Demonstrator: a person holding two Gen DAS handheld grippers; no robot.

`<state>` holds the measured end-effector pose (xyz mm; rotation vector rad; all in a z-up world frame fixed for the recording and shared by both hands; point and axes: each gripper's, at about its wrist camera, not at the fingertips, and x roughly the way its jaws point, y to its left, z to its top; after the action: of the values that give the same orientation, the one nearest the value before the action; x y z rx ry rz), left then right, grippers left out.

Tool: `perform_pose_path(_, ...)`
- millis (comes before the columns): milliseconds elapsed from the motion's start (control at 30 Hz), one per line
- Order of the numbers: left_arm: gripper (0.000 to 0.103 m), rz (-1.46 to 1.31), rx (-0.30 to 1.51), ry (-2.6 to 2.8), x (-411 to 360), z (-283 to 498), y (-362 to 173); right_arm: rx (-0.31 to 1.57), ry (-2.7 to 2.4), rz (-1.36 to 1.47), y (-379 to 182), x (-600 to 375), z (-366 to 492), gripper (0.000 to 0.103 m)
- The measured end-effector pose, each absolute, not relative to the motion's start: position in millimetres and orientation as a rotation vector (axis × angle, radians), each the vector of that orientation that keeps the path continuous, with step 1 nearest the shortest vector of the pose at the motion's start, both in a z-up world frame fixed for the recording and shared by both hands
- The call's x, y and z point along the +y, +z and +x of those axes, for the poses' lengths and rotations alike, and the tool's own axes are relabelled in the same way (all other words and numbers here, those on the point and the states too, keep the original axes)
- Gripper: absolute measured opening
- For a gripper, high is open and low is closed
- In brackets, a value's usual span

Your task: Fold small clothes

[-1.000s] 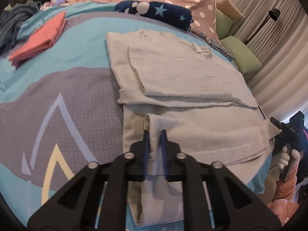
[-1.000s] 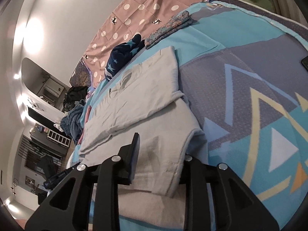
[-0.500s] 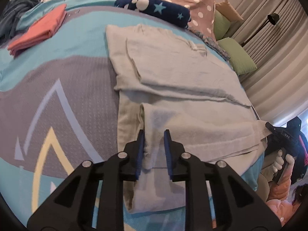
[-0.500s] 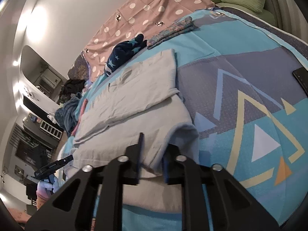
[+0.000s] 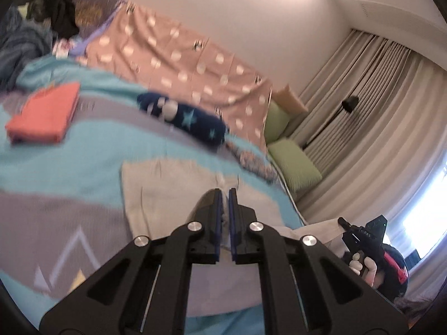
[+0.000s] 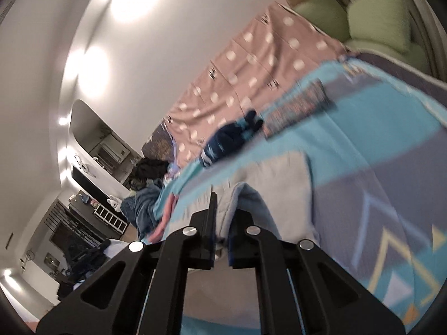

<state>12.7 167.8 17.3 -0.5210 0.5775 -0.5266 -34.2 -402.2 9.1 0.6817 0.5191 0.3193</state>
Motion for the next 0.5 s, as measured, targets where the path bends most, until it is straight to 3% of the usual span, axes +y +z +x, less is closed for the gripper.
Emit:
perform_pose_path(200, 0.005, -0.523, 0.583, -0.476, 164, 68, 27, 0.541, 0.315, 0.649, 18, -402, 30, 0.007)
perform_pose_path(400, 0.005, -0.510, 0.690, -0.419, 157, 136, -8, 0.637, 0.215, 0.609, -18, -402, 91, 0.007)
perform_pose_path(500, 0.005, -0.509, 0.773, -0.388, 153, 174, -43, 0.734, 0.169, 0.625, -53, -405, 121, 0.017)
